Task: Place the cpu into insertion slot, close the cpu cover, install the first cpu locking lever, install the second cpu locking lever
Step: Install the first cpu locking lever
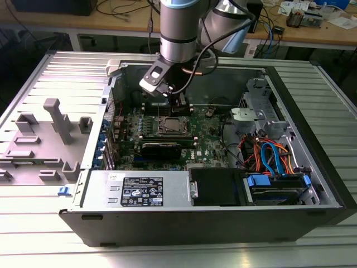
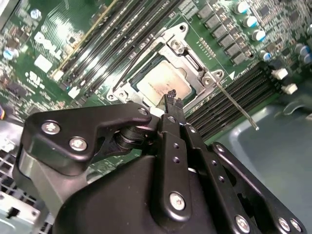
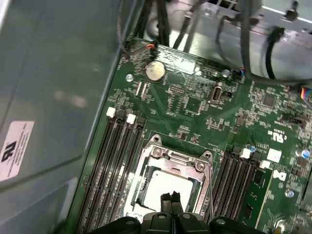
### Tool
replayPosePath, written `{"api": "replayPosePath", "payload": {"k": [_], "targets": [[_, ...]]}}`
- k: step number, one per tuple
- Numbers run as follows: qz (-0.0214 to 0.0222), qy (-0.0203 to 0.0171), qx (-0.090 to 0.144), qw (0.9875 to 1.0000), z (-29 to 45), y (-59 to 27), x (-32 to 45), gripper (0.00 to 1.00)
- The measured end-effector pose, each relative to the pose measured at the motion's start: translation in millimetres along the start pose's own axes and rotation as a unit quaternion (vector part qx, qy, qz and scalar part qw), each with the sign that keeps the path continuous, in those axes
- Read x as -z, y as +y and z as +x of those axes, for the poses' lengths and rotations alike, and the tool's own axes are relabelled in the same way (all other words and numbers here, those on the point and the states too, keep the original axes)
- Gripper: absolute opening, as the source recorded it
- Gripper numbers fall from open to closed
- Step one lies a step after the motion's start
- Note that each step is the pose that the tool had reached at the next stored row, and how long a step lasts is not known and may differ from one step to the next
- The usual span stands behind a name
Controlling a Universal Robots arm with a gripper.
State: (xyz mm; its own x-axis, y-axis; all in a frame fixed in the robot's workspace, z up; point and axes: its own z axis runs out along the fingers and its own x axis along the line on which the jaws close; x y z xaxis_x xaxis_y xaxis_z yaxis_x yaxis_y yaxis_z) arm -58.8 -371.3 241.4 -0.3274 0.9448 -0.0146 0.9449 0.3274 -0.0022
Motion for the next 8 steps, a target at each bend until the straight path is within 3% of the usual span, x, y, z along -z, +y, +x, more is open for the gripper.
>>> {"api": "replayPosePath", "payload": {"k": [4,8], "targets": [[-0.0004,-0.0001,0.029,0.9996,0.0,-0.1,0.0,0.11],[-0.0005,-0.0001,0.034,0.9994,0.0,-0.1,2.3,0.11]]}}
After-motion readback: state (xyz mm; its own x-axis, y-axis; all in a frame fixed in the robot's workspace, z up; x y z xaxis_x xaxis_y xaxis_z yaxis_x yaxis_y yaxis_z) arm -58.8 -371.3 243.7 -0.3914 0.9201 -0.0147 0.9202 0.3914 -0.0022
